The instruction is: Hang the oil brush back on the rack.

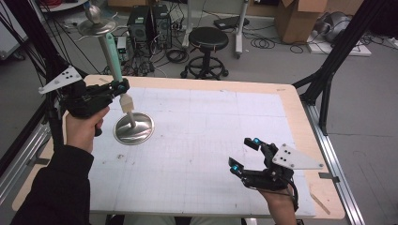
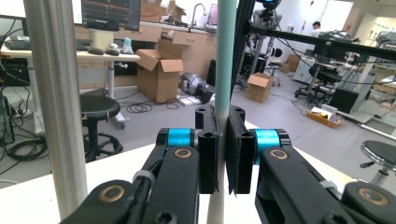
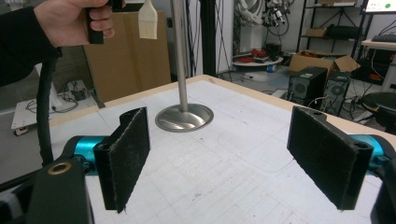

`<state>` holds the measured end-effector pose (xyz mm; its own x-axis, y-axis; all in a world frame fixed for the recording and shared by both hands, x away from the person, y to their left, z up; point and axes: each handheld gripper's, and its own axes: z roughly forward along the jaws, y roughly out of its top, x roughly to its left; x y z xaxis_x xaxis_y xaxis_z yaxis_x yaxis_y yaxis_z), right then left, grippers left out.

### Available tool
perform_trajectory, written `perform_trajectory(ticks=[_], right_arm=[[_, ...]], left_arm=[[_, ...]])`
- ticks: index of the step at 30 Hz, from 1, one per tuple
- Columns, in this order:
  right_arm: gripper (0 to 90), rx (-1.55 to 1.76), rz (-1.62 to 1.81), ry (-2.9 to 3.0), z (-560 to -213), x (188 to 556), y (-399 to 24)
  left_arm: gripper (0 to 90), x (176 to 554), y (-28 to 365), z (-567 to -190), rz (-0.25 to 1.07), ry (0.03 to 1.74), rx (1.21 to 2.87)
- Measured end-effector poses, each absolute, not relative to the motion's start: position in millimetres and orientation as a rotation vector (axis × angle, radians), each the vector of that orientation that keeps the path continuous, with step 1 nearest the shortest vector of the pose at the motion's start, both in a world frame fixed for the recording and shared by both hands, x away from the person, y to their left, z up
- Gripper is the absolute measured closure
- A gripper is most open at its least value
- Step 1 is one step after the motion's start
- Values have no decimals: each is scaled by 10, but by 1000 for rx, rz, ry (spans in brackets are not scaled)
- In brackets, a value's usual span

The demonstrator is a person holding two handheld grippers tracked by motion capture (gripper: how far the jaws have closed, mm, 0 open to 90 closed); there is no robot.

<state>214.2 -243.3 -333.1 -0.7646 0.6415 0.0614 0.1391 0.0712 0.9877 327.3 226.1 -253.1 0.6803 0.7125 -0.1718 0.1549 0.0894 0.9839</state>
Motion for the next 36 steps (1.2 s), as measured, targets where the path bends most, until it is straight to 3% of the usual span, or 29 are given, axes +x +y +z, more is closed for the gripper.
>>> perform_trajectory(ticks=[20, 21, 24, 29, 36], right_arm=[[202, 775, 1742, 1960, -3328, 2128, -2440], [202, 775, 1743, 1959, -3328, 2128, -2445], [202, 787, 1743, 1948, -3325, 2124, -2467], [202, 826, 1716, 1937, -3342, 2131, -2535], [196, 886, 1547, 1928, -3441, 2081, -2695]], left_arm=[[836, 3291, 2298, -2596, 510, 809, 1460], [793, 3280, 2305, -2602, 518, 815, 1451], [529, 3228, 2340, -2629, 557, 832, 1433], [308, 3057, 2424, -2725, 586, 827, 1379], [178, 2794, 2567, -2977, 548, 784, 1409]])
